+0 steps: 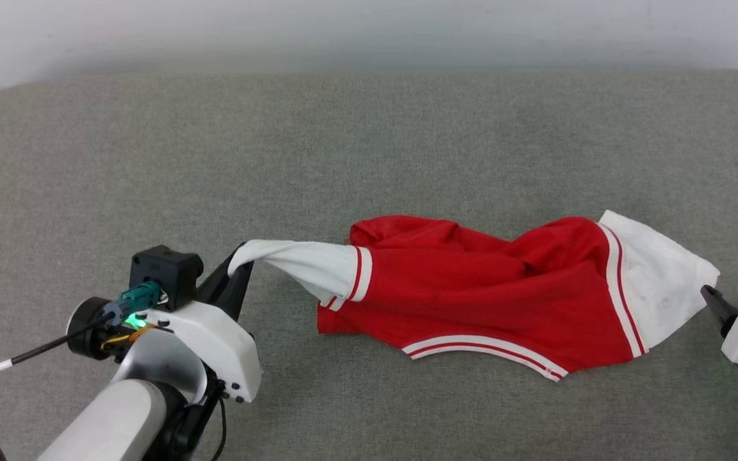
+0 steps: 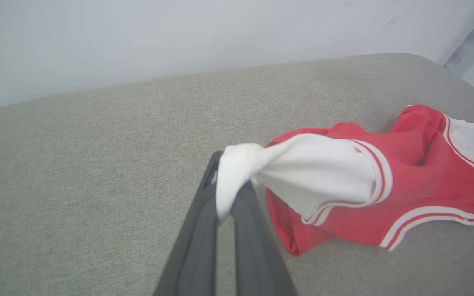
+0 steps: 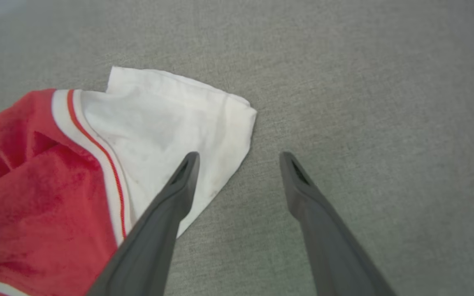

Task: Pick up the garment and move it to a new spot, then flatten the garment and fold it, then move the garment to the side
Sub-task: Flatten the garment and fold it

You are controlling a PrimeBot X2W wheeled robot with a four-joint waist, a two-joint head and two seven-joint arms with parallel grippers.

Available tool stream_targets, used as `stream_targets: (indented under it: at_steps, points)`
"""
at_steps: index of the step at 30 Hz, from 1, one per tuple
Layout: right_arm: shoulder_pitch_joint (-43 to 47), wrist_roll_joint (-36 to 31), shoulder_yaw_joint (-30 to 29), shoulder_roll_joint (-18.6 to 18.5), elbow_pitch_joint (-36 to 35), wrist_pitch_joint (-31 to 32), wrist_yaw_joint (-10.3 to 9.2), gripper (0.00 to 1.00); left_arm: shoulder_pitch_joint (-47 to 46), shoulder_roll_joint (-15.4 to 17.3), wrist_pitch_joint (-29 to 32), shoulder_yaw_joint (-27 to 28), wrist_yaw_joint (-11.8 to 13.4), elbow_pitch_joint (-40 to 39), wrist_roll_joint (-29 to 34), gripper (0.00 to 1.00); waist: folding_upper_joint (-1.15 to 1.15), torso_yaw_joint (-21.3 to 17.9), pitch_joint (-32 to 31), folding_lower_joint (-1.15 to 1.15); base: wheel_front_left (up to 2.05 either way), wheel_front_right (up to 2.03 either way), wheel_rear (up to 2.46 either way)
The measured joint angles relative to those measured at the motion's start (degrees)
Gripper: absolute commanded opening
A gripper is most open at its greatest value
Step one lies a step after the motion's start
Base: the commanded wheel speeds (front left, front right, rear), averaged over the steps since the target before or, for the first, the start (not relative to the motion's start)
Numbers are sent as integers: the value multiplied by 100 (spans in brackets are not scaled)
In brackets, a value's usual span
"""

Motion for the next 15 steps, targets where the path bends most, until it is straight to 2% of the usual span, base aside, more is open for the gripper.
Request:
stream_targets:
  at_steps: [4,12,13,14,15]
  points:
    - [-411,-196,18,-90,316,571,0,100,-190,-23,-55,4,-10,-51,88,0,0,78,312,0,0,0,0]
    - [-829,-275,73,-109,671,1047,-1,100,-386,-119,-172,-40,-71,0,154,0,0,238,721,0,0,0,0]
    - [-851,-275,79,-124,697,1107,-2,27,-398,-130,-185,-48,-83,13,153,0,0,250,733,0,0,0,0]
    - [-858,-260,81,-133,715,1122,-2,0,-403,-138,-198,-52,-87,29,153,0,0,259,740,0,0,0,0]
    - [-883,-204,104,-137,756,1180,-2,0,-403,-149,-204,-66,-99,69,147,0,0,262,727,0,0,0,0]
